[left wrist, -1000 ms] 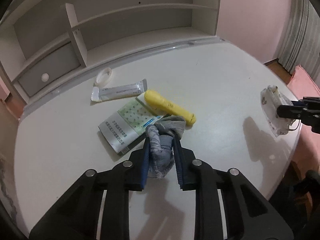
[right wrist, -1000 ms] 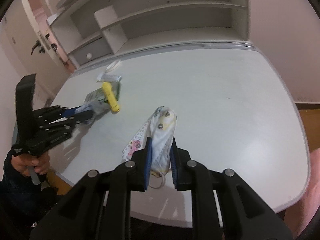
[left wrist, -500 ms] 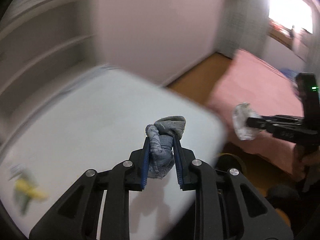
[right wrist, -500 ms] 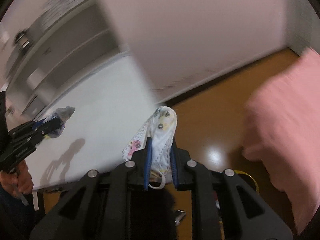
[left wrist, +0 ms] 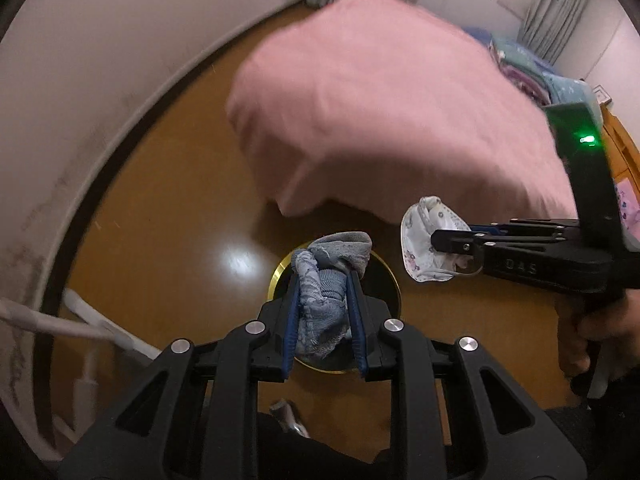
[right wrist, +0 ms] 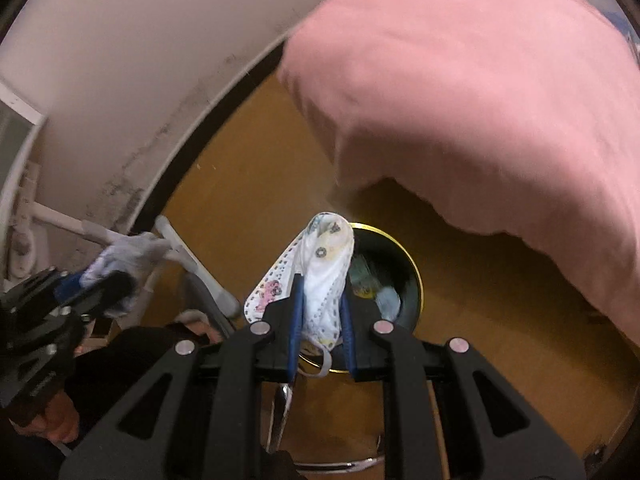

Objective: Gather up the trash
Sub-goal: 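Carry the sock and mask over the bin and open both tools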

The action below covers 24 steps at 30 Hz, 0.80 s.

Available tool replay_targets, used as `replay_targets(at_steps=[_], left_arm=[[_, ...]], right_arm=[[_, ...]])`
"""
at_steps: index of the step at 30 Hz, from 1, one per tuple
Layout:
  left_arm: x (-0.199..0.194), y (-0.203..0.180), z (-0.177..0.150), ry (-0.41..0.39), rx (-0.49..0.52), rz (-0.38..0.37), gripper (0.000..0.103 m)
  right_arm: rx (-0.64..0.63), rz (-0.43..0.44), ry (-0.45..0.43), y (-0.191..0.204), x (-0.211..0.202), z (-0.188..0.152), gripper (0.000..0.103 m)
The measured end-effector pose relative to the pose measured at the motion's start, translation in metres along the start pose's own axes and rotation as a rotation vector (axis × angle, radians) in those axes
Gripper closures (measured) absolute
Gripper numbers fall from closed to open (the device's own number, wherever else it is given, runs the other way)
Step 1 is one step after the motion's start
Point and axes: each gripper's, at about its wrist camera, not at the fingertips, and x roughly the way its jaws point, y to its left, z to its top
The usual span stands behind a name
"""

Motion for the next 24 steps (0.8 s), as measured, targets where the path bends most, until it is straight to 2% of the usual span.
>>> replay_targets(at_steps=[6,14,15,16,17,18,19,23,24], left_arm=[[0.038,-0.002,0.006,0.066,-0.009,-0.01,0.081],[0.052,-0.008,0.001,0.092,-0.01,-0.036,0.081],[0.053,-0.008,0.001,0.094,-0.009,-0.039,0.077],[0.054,-0.01,0.002,0.094,-0.01,-0.037,0.067],[0.054,-0.011,0.002,0.09,-0.008,-0.034,0.062],[0.05,-0.014,0.002,0.082,-0.005,-0.031,0.055],[0.049,-0.014,0.002,0.075,-0.002,-0.03,0.051],[0.038,-0.015,0.004,0.059,0.005,-0.033,0.048],[0.032,-0.016,0.004,0.051,0.008,-0.032,0.044]], right_arm=[[0.001,0.006,0.028,-0.003,0.011,-0.001,0.086],[-0.008,0.016,0.038,-0.001,0.015,0.006,0.085],[-0.009,0.016,0.036,0.0,0.015,0.006,0.08],[-0.012,0.017,0.032,0.001,0.014,0.006,0.067],[-0.014,0.015,0.025,0.001,0.013,0.005,0.058],[-0.017,0.012,0.015,0.001,0.011,0.005,0.044],[-0.021,0.012,0.004,0.001,0.011,0.005,0.042],[-0.019,0.014,-0.026,0.004,-0.003,0.006,0.042],[-0.021,0.011,-0.033,0.006,-0.007,0.006,0.042]])
